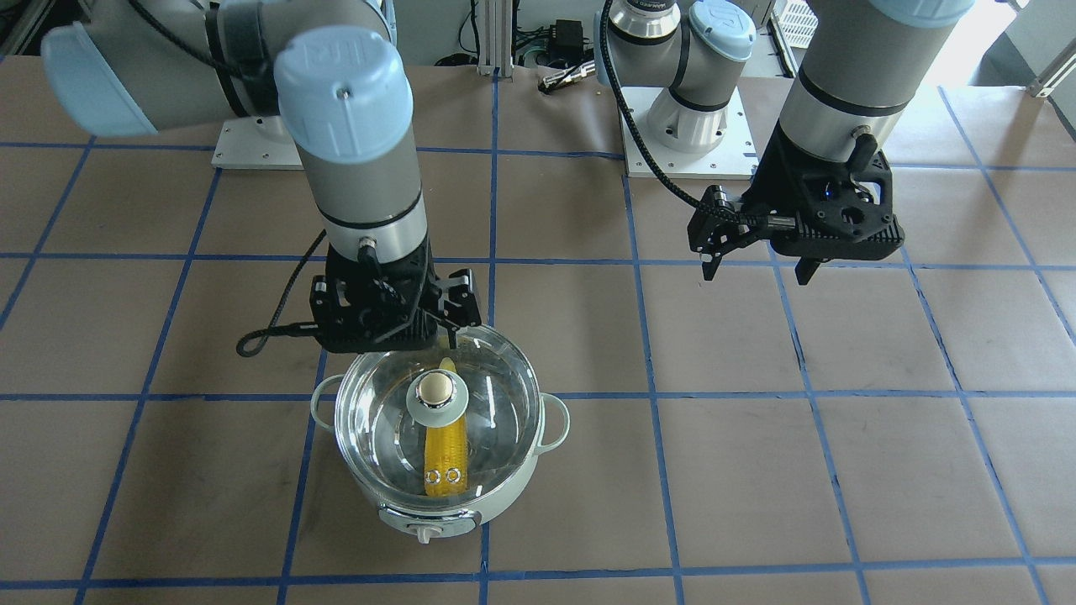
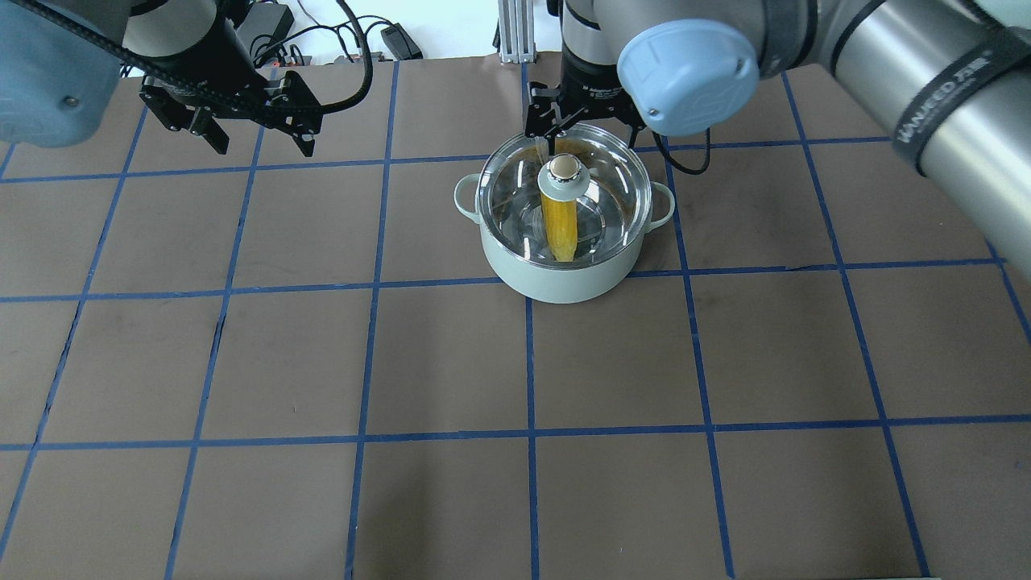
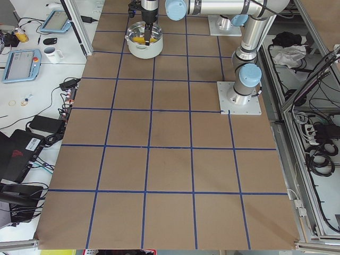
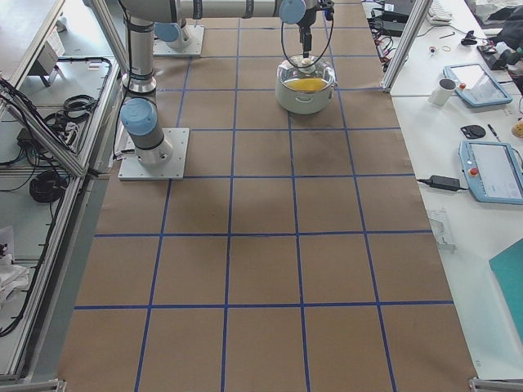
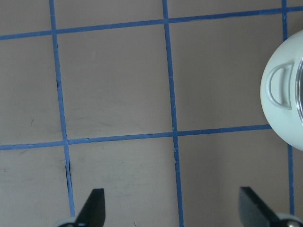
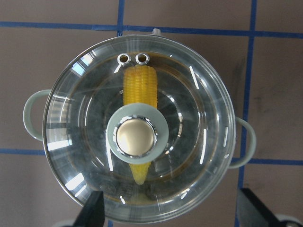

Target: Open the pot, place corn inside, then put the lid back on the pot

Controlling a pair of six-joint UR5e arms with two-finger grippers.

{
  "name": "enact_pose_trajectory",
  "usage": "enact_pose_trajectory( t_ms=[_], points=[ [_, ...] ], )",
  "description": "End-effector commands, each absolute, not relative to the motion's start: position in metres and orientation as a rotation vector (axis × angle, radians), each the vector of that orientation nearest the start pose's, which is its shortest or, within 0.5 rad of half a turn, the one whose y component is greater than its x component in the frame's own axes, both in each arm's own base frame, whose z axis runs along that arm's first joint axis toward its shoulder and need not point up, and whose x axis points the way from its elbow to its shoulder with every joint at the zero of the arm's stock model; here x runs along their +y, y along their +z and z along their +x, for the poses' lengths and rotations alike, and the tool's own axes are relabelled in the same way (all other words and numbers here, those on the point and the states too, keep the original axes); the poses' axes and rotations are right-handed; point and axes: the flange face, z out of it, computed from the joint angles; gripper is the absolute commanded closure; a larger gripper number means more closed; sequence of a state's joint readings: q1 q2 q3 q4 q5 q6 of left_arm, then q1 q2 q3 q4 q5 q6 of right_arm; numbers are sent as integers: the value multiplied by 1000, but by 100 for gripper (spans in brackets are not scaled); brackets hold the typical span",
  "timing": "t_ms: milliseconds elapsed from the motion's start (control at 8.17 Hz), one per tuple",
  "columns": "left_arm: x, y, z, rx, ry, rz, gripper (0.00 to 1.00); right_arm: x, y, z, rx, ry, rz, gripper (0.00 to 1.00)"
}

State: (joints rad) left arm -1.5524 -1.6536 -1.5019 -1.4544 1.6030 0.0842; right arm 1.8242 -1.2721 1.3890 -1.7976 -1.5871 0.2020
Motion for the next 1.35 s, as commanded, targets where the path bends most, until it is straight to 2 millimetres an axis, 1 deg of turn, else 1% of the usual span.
enact_pose_trajectory(
  t_ms=[0,122,245,367,490,612,1224],
  points=[
    [-539,492,-120,3099,-157,100,0,-508,520,230,3129,-162,-64,0],
    [-539,492,-120,3097,-156,99,0,-505,521,228,3129,-146,-83,0],
    [-539,491,-120,3097,-154,102,0,-510,522,214,3151,-157,-109,0],
    [-539,492,-120,3098,-157,102,0,-522,530,166,3146,-167,-50,0],
    [-539,492,-120,3097,-157,97,0,-529,534,125,3130,-166,-8,0],
    [-539,492,-120,3099,-157,100,0,-527,532,122,3133,-145,-29,0],
    [-539,492,-120,3097,-156,102,0,-523,536,125,3131,-149,-37,0]
  ],
)
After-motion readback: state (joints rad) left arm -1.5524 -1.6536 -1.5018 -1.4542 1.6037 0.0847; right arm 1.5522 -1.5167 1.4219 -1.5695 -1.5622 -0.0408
